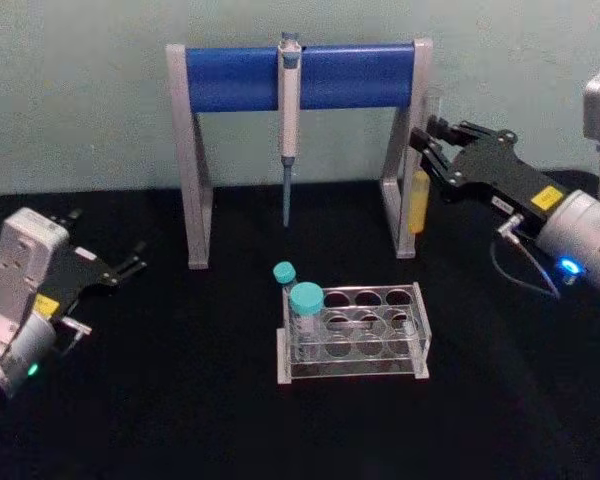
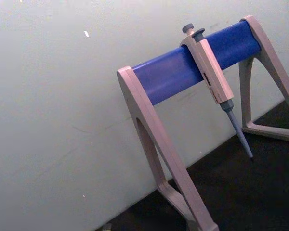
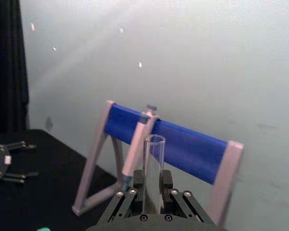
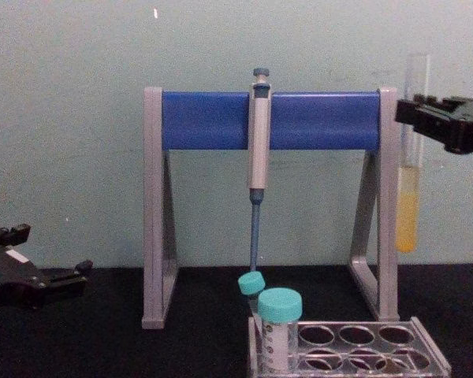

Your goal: Pick up the test tube from the test tube rack, shake it, then place it back into the test tube rack.

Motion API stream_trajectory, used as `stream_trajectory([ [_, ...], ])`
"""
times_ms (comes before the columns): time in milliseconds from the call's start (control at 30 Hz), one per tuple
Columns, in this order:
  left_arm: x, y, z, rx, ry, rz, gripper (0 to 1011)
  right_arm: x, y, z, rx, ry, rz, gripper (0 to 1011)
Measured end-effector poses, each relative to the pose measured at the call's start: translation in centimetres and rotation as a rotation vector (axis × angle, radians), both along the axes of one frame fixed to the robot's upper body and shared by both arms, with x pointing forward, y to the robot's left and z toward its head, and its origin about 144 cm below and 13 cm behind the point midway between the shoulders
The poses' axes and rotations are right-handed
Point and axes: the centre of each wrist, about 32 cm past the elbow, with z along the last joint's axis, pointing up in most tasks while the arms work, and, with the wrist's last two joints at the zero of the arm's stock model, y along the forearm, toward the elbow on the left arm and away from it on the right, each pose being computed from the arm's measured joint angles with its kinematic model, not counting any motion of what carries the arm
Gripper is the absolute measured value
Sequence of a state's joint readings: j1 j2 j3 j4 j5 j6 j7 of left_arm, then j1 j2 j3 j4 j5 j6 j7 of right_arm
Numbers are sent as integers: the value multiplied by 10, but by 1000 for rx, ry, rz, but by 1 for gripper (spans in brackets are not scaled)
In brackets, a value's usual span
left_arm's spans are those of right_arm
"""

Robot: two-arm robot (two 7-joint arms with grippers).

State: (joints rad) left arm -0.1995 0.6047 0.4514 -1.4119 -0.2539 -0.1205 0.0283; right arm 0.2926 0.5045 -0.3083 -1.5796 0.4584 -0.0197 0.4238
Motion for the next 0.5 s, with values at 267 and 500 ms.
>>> stream_trajectory([
  [267, 0, 0, 0, 0, 0, 0, 1001, 1, 9, -1, 67, 25, 110, 229],
  [500, 0, 0, 0, 0, 0, 0, 1001, -3, 5, -2, 88, 56, 204, 229],
])
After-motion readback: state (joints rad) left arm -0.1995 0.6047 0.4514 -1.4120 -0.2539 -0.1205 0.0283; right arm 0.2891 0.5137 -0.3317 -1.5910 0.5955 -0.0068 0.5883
